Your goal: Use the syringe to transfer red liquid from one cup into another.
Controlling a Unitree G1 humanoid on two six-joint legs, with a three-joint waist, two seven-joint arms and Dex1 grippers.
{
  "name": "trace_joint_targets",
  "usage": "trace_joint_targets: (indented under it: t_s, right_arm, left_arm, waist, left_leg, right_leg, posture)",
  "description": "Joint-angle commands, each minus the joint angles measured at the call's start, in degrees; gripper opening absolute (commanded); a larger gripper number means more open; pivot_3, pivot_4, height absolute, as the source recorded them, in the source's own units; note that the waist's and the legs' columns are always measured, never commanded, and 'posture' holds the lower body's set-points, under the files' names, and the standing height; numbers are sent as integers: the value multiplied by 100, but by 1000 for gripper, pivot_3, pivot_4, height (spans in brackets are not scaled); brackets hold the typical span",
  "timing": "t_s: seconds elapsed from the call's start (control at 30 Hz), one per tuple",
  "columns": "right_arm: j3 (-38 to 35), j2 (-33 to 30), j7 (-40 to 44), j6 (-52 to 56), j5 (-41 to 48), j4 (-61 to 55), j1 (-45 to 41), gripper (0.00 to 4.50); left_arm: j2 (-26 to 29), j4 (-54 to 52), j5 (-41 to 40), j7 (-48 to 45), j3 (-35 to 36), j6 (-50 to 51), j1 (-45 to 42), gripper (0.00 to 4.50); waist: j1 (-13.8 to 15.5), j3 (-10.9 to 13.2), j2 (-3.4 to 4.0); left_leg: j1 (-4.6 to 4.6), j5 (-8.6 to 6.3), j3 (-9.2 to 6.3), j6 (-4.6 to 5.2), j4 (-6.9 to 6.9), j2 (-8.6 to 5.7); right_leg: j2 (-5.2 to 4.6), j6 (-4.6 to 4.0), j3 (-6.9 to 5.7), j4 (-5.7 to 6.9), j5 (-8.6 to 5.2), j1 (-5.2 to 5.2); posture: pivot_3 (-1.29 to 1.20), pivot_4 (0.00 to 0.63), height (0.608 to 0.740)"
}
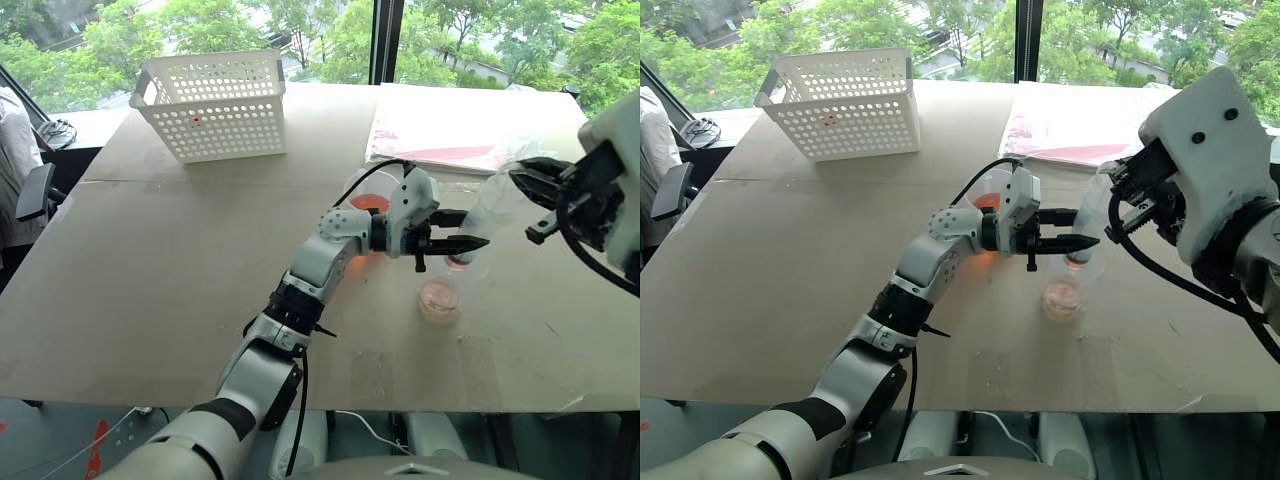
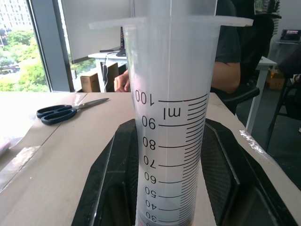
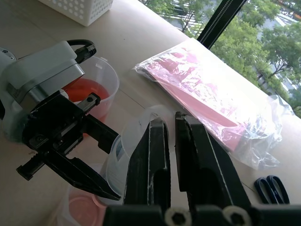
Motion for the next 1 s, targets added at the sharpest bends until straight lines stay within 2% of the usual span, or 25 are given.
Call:
trace_joint_targets:
  t_s: [0.03, 0.4, 1.0]
  right_arm:
    - [70, 95, 571, -95, -458, -380, -154, 15]
    - [569, 576, 1373, 53, -1413, -757, -82, 15]
    - [362, 1227, 1542, 397, -1440, -929, 492, 15]
  left_arm:
    - [-182, -357, -146, -2, -35, -19, -103, 1275]
    - [-220, -401, -192, -24, 5, 53, -163, 1275]
    - [-150, -848, -376, -146, 129, 482, -213, 1275]
  waist:
    - [0, 0, 0]
    - [0, 0, 1]
    - [-1, -1, 2]
  left_leg:
    - [0, 0, 0, 0, 0, 0]
    - [1, -1, 0, 1, 2, -2]
    - [1, -1, 1, 3, 4, -8]
  right_leg:
    - [0, 0, 0, 0, 0, 0]
    - [1, 3, -2, 1, 2, 0]
    - [2, 24, -3, 2, 14, 1]
  posture:
    - [0, 150, 740]
    - [0, 150, 740]
    - [0, 150, 740]
